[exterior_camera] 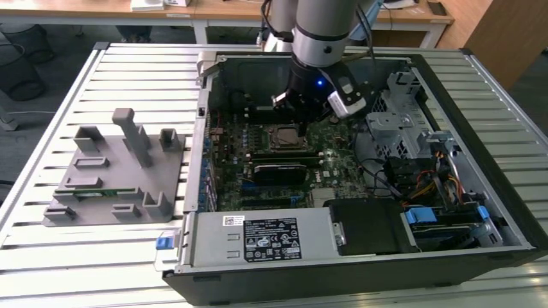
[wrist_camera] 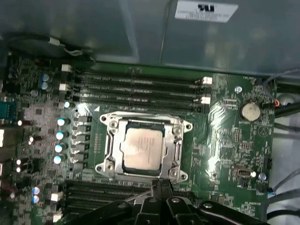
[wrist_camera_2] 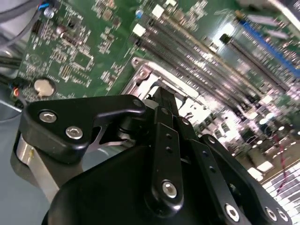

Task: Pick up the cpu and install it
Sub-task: 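Install the second cpu locking lever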

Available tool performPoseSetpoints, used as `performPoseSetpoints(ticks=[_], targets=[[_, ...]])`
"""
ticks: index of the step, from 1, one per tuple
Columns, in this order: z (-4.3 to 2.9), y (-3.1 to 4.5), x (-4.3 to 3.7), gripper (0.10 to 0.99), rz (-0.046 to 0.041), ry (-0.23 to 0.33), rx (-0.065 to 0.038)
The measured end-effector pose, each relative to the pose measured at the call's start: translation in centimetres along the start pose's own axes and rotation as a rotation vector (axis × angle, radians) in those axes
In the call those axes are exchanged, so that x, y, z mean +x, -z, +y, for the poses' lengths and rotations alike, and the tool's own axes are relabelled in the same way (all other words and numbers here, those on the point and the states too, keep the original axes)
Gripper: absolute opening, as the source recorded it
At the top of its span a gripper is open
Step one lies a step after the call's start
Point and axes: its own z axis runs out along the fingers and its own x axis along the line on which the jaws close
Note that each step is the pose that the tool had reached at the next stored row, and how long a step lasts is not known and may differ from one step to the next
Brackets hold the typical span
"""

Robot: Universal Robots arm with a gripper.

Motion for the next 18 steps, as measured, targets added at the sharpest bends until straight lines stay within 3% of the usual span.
performPoseSetpoints(ticks=[2,4,6,11,18], targets=[[-0.23,0.01,-0.07,0.106,0.0124,0.000,-0.008],[-0.42,0.00,-0.11,0.106,0.0221,0.000,-0.025],[-0.61,-0.06,-0.10,0.106,0.0229,0.000,-0.031],[-1.86,-0.24,0.00,0.106,0.0230,0.000,-0.033],[-2.39,-0.41,0.82,0.106,0.0231,0.000,-0.033]])
